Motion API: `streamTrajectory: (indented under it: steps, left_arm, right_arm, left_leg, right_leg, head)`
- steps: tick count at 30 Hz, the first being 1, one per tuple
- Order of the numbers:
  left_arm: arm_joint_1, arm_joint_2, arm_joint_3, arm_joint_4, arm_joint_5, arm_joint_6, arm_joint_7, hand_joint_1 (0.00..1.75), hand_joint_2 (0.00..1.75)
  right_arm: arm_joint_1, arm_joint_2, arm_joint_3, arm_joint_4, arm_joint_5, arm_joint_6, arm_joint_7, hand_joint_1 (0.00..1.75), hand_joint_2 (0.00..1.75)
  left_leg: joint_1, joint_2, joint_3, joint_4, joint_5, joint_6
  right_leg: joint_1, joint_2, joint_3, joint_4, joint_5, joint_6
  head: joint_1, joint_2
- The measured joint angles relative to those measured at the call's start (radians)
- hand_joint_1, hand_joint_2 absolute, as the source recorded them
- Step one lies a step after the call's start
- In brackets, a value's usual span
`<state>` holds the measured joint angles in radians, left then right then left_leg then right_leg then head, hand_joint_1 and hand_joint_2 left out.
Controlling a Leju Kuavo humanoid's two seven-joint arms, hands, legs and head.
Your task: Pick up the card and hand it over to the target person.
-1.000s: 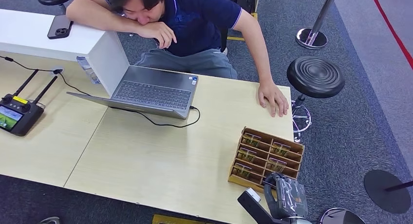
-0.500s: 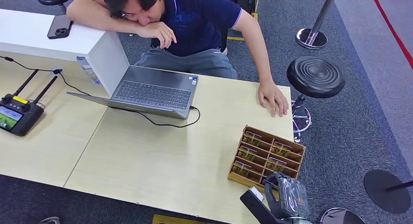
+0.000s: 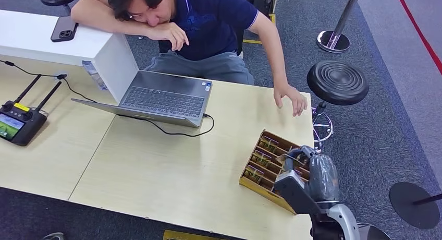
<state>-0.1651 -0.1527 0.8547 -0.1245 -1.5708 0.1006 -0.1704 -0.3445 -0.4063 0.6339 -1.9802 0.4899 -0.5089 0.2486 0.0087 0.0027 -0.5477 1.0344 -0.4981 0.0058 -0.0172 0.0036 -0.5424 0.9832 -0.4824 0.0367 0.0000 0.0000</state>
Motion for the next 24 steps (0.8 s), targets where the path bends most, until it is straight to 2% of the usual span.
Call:
streamTrajectory:
  steps: [3,7,10,13,17,21,22,23,24]
  left_arm:
    - [-0.004,-0.002,-0.016,-0.002,0.0,-0.008,0.007,0.0,1.75]
    - [-0.017,-0.005,-0.056,-0.004,0.0,-0.025,0.021,0.0,1.75]
    - [-0.025,-0.006,-0.079,-0.004,0.0,-0.033,0.032,0.0,1.75]
    - [-0.03,-0.007,-0.102,-0.005,0.0,-0.038,0.042,0.0,1.75]
    - [-0.028,-0.006,-0.122,-0.006,0.0,-0.039,0.054,0.0,1.75]
    - [-0.018,-0.005,-0.162,-0.01,0.005,-0.02,0.07,0.0,1.75]
    - [-0.017,-0.005,-0.156,-0.01,0.01,-0.02,0.07,0.0,1.75]
    - [-0.016,-0.005,-0.15,-0.009,0.014,-0.021,0.067,0.0,1.31]
    - [-0.015,-0.005,-0.144,-0.008,0.018,-0.026,0.062,0.0,0.87]
  right_arm:
    - [-0.068,0.057,0.063,0.072,-0.079,0.026,-0.048,1.47,1.75]
    - [-0.151,0.185,0.181,0.297,-0.154,0.046,-0.139,1.47,1.75]
    - [-0.193,0.265,0.254,0.457,-0.141,0.043,-0.184,1.47,1.75]
    - [-0.217,0.321,0.301,0.575,-0.122,0.04,-0.21,1.47,1.75]
    - [-0.219,0.353,0.318,0.641,-0.094,0.012,-0.234,1.47,1.75]
    - [-0.208,0.349,0.316,0.642,-0.061,-0.01,-0.23,1.75,1.75]
    - [-0.204,0.344,0.314,0.638,-0.054,-0.012,-0.224,1.72,1.75]
    - [-0.2,0.339,0.311,0.634,-0.052,-0.013,-0.22,1.4,1.75]
    - [-0.195,0.334,0.307,0.63,-0.052,-0.012,-0.217,0.96,1.75]
  left_leg:
    - [0.0,0.0,0.0,0.0,0.0,0.0]
    - [0.0,0.001,0.001,-0.001,0.001,0.0]
    - [0.0,0.001,0.001,-0.001,0.001,0.0]
    - [0.0,0.001,0.001,-0.002,0.001,0.0]
    - [0.0,0.0,0.0,-0.001,0.001,0.0]
    - [0.0,-0.002,-0.001,0.001,0.0,0.0]
    - [0.0,-0.002,-0.001,0.001,0.0,0.0]
    - [0.0,-0.002,-0.001,0.001,0.0,0.0]
    - [0.0,-0.002,-0.001,0.001,0.0,0.0]
  right_leg:
    - [0.0,0.0,0.0,0.0,0.0,0.0]
    - [0.0,0.001,0.0,-0.001,0.001,-0.001]
    - [0.0,0.001,0.0,-0.002,0.001,-0.001]
    - [0.0,0.001,0.0,-0.002,0.002,-0.001]
    - [0.0,0.0,0.0,-0.001,0.001,-0.001]
    - [-0.001,-0.002,-0.001,0.002,-0.001,0.001]
    - [0.0,-0.002,-0.001,0.001,-0.001,0.001]
    - [0.0,-0.002,-0.001,0.001,-0.001,0.001]
    - [0.0,-0.002,-0.001,0.001,-0.001,0.0]
  head:
    - [0.0,0.0]
    - [0.0,0.0]
    - [0.0,0.0]
    - [0.0,0.0]
    - [0.0,0.0]
    - [0.0,0.0]
    - [0.0,0.0]
    - [0.0,0.0]
    - [0.0,0.0]
